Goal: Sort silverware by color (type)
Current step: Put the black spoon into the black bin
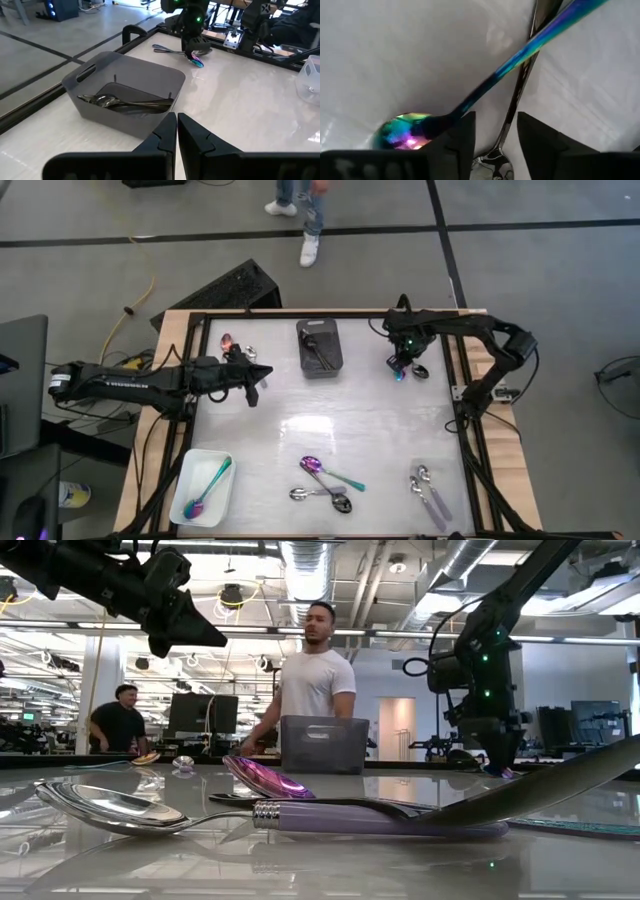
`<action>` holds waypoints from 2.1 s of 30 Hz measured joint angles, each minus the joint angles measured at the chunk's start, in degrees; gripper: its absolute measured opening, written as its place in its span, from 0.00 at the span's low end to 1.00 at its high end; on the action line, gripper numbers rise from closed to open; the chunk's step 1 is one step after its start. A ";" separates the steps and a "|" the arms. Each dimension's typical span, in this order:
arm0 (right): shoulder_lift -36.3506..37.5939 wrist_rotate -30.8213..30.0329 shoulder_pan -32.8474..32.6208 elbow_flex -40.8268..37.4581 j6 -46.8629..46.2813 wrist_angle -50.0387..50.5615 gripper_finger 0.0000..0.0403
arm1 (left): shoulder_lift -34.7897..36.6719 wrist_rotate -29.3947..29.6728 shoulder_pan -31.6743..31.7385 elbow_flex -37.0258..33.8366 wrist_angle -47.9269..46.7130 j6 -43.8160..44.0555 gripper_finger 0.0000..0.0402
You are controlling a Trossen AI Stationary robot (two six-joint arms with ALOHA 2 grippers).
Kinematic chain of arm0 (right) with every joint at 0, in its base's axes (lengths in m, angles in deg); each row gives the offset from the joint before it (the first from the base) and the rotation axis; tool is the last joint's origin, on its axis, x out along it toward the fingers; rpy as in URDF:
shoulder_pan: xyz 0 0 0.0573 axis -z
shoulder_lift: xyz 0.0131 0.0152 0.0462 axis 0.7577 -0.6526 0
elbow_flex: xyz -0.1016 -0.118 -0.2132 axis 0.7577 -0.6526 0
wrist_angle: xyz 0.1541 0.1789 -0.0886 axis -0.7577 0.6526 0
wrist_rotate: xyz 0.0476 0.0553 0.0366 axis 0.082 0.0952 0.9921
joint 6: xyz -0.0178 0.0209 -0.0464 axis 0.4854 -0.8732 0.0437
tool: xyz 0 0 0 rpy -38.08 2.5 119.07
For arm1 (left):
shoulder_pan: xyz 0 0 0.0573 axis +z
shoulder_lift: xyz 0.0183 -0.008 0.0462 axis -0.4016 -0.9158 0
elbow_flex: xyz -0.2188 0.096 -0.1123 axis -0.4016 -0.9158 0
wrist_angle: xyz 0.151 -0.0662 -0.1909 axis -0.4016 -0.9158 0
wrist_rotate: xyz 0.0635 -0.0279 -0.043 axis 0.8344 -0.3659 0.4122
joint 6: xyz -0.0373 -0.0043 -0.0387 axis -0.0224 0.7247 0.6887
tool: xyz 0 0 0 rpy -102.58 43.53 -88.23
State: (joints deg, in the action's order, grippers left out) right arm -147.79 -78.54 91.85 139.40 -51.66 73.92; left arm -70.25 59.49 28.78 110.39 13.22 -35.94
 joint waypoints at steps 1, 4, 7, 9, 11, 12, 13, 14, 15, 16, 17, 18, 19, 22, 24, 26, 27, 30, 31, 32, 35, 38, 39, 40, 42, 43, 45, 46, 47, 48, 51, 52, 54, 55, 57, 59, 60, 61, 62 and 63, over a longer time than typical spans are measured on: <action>-0.27 0.01 0.00 0.02 -0.07 0.03 0.44 | 0.00 0.00 0.00 0.00 0.09 0.02 0.00; -0.94 -0.06 0.06 0.22 -0.03 0.69 0.46 | 0.00 -0.01 0.00 0.00 0.47 0.49 0.00; -0.94 -0.22 0.04 0.20 -0.39 1.70 0.42 | 0.00 -0.15 0.00 0.00 0.52 0.98 0.00; -0.90 0.57 0.04 0.20 -1.01 2.31 0.34 | 0.00 -0.15 0.00 0.00 0.52 0.98 0.00; -0.92 1.31 0.04 0.09 -1.17 3.40 0.22 | 0.00 -0.21 0.00 0.00 0.52 0.98 0.00; -0.94 1.60 0.04 0.07 -1.21 3.96 0.16 | 0.00 -0.24 0.00 0.00 0.52 0.98 0.00; -0.94 1.73 0.02 0.04 -1.31 4.30 0.10 | 0.00 -0.29 0.00 0.00 0.52 1.17 0.00; -0.94 1.91 -0.02 0.03 -1.19 4.86 0.06 | 0.00 -0.31 0.00 0.00 0.52 1.37 0.00; -0.94 2.03 -0.19 0.02 -1.49 5.23 0.05 | 0.00 -0.31 0.00 0.00 0.52 1.45 0.00; -0.94 2.03 -0.37 0.02 -2.18 5.53 0.05 | 0.00 -0.33 0.00 0.00 0.52 1.46 0.00; -0.94 1.93 -0.58 0.02 -2.92 6.13 0.06 | 0.00 -0.39 0.00 0.00 0.52 1.46 0.00; -1.00 1.59 -0.83 0.08 -3.61 7.31 0.07 | 0.00 -0.66 0.01 0.00 0.52 1.48 0.00; -1.05 1.36 -1.10 0.24 -4.06 8.98 0.07 | 0.00 -0.81 0.02 0.00 0.52 1.50 0.00; -1.05 -0.80 -1.74 1.47 -6.14 12.99 0.05 | 0.00 -0.83 0.02 0.00 0.52 1.51 0.00; -1.05 -2.31 -2.02 2.81 -7.99 16.08 0.05 | 0.00 -0.83 0.02 0.02 0.52 1.41 0.00; -1.03 -2.93 -1.99 4.09 -9.35 20.93 0.05 | 0.00 -0.83 0.02 0.01 0.55 1.38 0.00; -1.03 -2.99 -1.96 4.67 -10.06 23.00 0.05 | 0.00 -0.83 0.02 0.01 0.55 1.40 0.00; -1.01 -3.04 -1.95 6.30 -12.45 28.91 0.05 | 0.00 -1.88 0.02 0.02 0.56 1.40 0.00; -1.01 -3.00 -1.95 6.52 -13.13 30.59 0.05 | 0.00 -2.29 0.02 0.02 0.57 1.40 0.00; -1.03 -2.99 -1.95 6.76 -13.74 32.13 0.05 | 0.00 -2.82 0.02 0.02 0.55 1.40 0.00; -1.01 -2.45 -2.31 7.12 -15.58 35.59 0.05 | 0.00 -3.35 0.00 0.02 0.57 1.24 0.00; -0.95 0.37 -3.94 7.10 -15.70 37.25 0.05 | 0.00 -3.34 0.02 0.02 0.57 0.90 0.00; -0.89 1.37 -4.70 7.10 -15.36 37.35 0.05 | 0.00 -3.34 0.02 0.02 0.56 0.44 0.00; -0.67 2.11 -5.68 7.10 -15.06 37.29 0.05 | 0.00 -3.33 0.02 0.02 0.55 0.15 0.00; 0.05 3.33 -7.85 7.10 -14.32 37.36 0.06 | 0.00 -3.33 0.02 0.02 0.55 -0.09 0.00; 0.48 3.43 -9.08 7.10 -14.30 37.40 0.06 | 0.00 -3.32 0.02 0.02 0.55 -0.11 0.00; 1.65 3.54 -11.53 7.10 -14.46 37.35 0.06 | 0.00 -3.32 0.02 0.02 0.55 -0.11 0.00; 2.51 3.63 -12.87 7.10 -14.78 37.38 0.06 | 0.00 -3.32 0.02 0.02 0.52 -0.11 0.00; 3.51 3.63 -14.26 7.10 -15.39 37.38 0.06 | 0.00 -3.32 0.00 0.02 0.49 -0.11 0.00; 4.51 3.61 -15.70 7.10 -16.02 37.40 0.06 | 0.00 -3.32 0.02 0.02 0.40 -0.11 0.00; 8.03 3.03 -20.73 7.10 -16.74 36.97 0.06 | 0.00 -3.31 0.02 0.04 0.12 -0.11 0.00; 9.35 2.86 -22.69 7.10 -16.74 36.58 0.06 | 0.00 -3.30 0.02 0.04 -0.02 -0.11 0.00; 11.82 2.60 -26.54 7.10 -16.70 34.87 0.06 | -0.02 -3.30 0.02 0.04 -0.11 -0.11 0.00; 13.02 2.23 -28.62 7.10 -16.70 33.71 0.06 | -0.02 -3.26 0.02 0.04 -0.11 -0.11 0.00; 15.09 0.83 -32.61 7.10 -16.06 31.10 0.06 | -0.02 -2.95 0.02 0.04 -0.09 -0.09 0.00; 16.75 -1.35 -36.51 7.10 -14.02 27.62 0.06 | -0.02 -2.84 0.02 0.04 -0.01 -0.09 0.00; 17.31 -2.83 -38.17 7.10 -12.38 25.47 0.06 | -0.02 -2.83 0.02 0.04 0.11 -0.07 0.00; 17.72 -4.45 -39.80 7.10 -10.55 22.96 0.06 | -0.02 -2.81 0.02 0.04 0.28 -0.07 0.00; 17.95 -6.01 -41.10 7.10 -8.46 20.38 0.06 | -0.02 -2.80 0.02 0.04 0.52 -0.07 0.00; 18.00 -7.48 -42.24 7.10 -5.81 17.73 0.06 | -0.02 -2.78 0.02 0.04 0.77 -0.07 0.00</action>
State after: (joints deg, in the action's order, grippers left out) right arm -129.79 -86.02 49.61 146.50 -57.48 91.64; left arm -70.27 56.71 28.80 110.44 13.99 -36.00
